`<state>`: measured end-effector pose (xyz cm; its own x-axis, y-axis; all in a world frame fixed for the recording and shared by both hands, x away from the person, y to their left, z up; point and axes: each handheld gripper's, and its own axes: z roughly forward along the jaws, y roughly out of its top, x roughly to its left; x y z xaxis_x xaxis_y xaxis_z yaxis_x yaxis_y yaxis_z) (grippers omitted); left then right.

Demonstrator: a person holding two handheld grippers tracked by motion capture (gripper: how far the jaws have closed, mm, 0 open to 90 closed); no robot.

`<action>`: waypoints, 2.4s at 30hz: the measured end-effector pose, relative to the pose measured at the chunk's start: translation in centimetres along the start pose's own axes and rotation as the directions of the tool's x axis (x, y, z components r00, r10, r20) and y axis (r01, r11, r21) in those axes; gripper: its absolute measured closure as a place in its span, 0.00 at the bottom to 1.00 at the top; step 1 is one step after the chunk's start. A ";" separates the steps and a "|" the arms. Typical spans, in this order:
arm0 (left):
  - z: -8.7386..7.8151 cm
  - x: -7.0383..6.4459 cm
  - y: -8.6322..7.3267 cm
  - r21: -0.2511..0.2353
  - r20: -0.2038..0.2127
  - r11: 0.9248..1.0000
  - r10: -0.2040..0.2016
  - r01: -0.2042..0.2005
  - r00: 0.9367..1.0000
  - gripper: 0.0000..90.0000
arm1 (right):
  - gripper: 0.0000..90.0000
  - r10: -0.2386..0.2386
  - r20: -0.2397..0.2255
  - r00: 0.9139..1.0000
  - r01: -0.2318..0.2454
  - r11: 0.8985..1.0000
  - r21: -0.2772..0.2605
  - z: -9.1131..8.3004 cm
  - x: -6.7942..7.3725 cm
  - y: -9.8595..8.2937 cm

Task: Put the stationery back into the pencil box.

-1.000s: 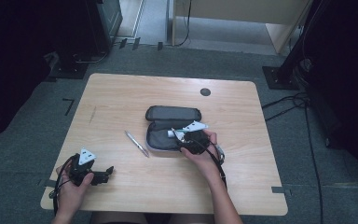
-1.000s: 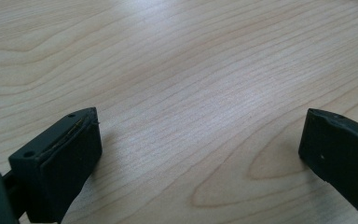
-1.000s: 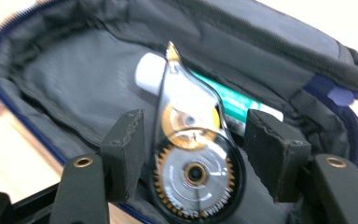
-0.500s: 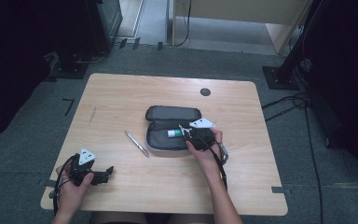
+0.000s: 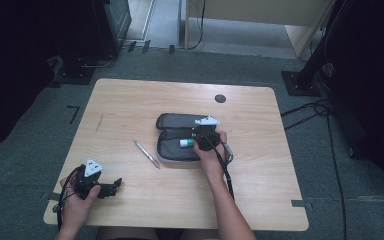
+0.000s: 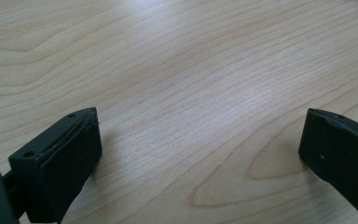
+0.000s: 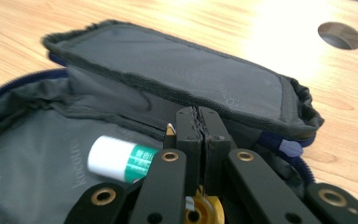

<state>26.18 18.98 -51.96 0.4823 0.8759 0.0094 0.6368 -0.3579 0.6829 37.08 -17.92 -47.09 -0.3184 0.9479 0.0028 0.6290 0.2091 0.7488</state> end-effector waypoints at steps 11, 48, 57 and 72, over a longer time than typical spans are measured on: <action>0.0 0.0 0.0 0.000 0.000 1.000 0.001 -0.001 1.000 0.00 | 0.94 -0.103 -0.145 0.984 0.113 0.992 0.064 0.1 2.3 -0.8; 0.0 0.0 0.0 0.001 0.000 1.000 0.001 -0.001 1.000 0.00 | 0.59 -0.150 -0.024 0.988 0.151 0.986 0.071 -2.1 1.5 -3.5; 0.0 0.0 0.0 0.000 0.000 1.000 0.000 0.000 1.000 0.00 | 0.71 -0.170 -0.149 0.974 0.159 0.984 -0.087 -4.9 4.4 -3.1; 0.0 0.0 0.0 0.001 0.000 1.000 0.001 -0.001 1.000 0.00 | 0.94 -0.282 -0.351 0.893 0.276 0.959 -0.067 -3.1 11.4 -7.1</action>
<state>26.18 18.99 -51.95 0.4829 0.8756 0.0095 0.6368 -0.3587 0.6825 26.75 -9.31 -50.28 -0.7103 0.7035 0.0238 0.4675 0.4464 0.7630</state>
